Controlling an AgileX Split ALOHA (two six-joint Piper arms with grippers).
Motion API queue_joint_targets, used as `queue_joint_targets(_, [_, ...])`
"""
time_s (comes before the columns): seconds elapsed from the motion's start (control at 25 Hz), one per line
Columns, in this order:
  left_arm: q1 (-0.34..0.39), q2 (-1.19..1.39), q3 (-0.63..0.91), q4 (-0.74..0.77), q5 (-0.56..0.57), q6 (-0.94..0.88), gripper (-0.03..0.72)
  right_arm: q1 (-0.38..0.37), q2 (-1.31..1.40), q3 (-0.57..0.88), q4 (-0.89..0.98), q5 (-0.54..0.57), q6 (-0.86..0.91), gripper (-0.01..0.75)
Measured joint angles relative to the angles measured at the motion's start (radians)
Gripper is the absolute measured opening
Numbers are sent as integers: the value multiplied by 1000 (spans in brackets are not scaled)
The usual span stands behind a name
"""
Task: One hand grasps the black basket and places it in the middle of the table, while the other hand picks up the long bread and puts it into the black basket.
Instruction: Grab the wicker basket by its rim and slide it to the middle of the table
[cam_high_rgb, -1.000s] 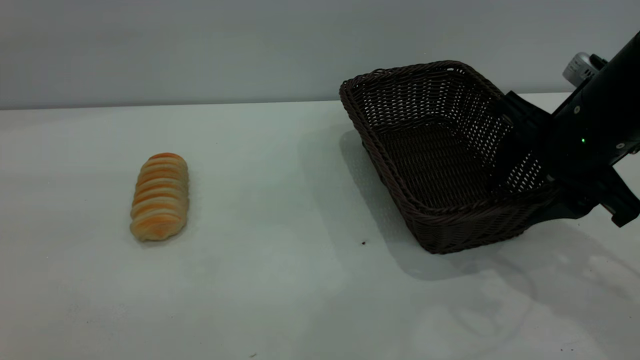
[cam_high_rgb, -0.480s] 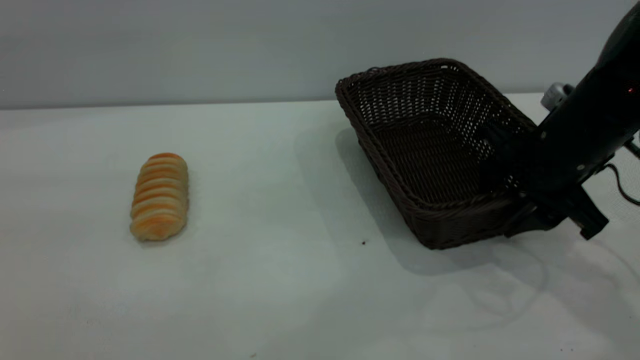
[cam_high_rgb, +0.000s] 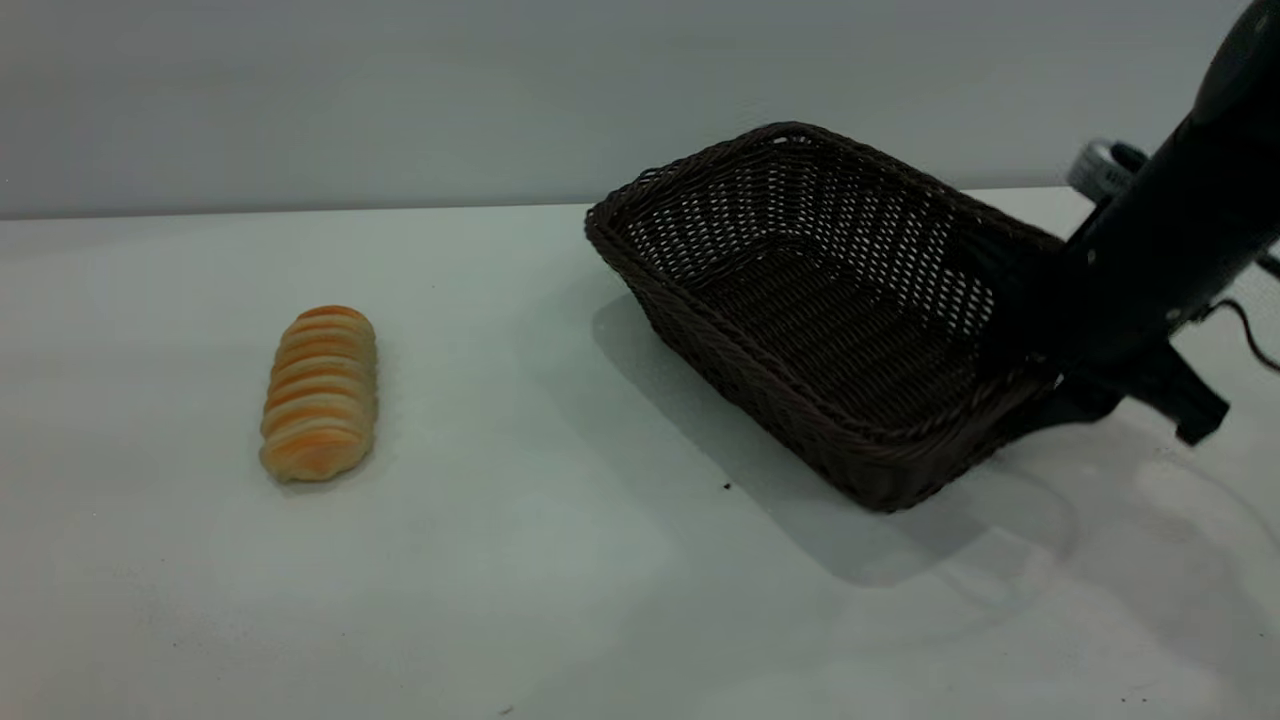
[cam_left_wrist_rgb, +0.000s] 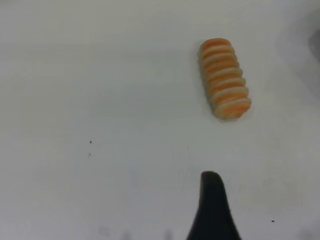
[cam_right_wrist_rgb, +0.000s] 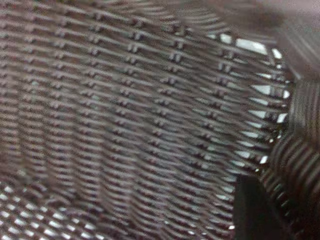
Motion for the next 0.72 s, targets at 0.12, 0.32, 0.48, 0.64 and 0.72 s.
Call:
queue_joint_targets(0.12, [0,0,0,0,1,0,568,0,-3,-64,-96,80,-39,225])
queue_joint_targets(0.32, [0,0,0,0,8,0,568,0,1,-232,-340,276,-72,225])
queue_joint_targets(0.48, [0,0,0,0,37,5,568,0,35,-367,-424,402,-159,225])
queue_joint_targets(0.64, [0,0,0,0,47,18,568,0,97,-476,-373,501,-325,225])
queue_joint_targets(0.72, [0,0,0,0,47,18,568,0,130,-508,-313,535,-423,225])
